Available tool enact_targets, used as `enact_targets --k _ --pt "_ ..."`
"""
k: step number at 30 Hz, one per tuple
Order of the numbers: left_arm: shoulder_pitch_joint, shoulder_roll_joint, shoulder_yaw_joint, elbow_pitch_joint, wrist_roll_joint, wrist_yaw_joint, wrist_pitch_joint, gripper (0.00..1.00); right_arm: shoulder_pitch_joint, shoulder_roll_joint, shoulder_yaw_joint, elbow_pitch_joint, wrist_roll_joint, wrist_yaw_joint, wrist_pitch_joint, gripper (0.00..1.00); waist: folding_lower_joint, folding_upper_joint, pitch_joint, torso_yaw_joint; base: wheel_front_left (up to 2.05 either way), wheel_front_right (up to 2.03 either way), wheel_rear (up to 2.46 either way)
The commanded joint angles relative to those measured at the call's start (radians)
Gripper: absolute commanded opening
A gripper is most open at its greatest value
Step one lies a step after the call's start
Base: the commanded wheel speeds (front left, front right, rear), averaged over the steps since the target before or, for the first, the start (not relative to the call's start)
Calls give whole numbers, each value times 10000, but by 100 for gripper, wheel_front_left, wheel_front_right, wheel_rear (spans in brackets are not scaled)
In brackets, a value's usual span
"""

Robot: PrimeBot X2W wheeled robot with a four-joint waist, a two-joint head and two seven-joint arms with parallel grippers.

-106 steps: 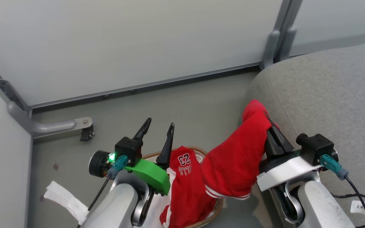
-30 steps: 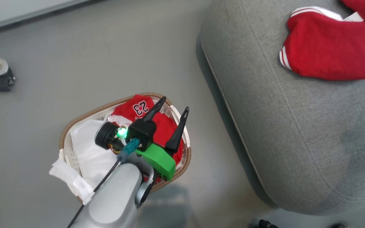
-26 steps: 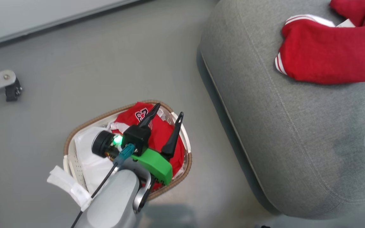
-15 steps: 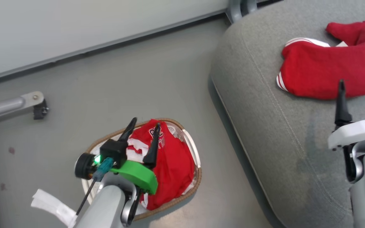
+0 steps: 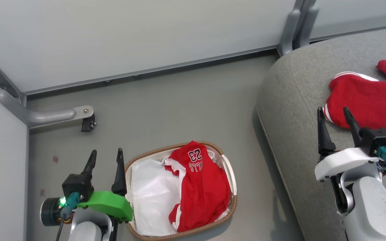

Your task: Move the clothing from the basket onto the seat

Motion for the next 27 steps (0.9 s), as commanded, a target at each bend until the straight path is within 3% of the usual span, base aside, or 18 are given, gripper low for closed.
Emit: enact_targets --k 1,11,18,27 --pt "270 0 140 -51 115 -39 9 100 237 -20 9 36 64 -10 -19 100 0 0 -401 355 0 0 0" --pt "1311 -31 896 -168 456 -153 9 100 1042 40 351 201 286 -10 -19 100 0 0 -893 593 0 0 0" --pt "1734 -38 810 -296 150 -10 9 100 1456 41 619 241 485 -10 -19 100 0 0 -989 617 0 0 0" --pt "962 -36 271 -148 -222 -140 9 100 822 45 836 -145 479 -10 -19 100 0 0 -7 485 0 0 0"
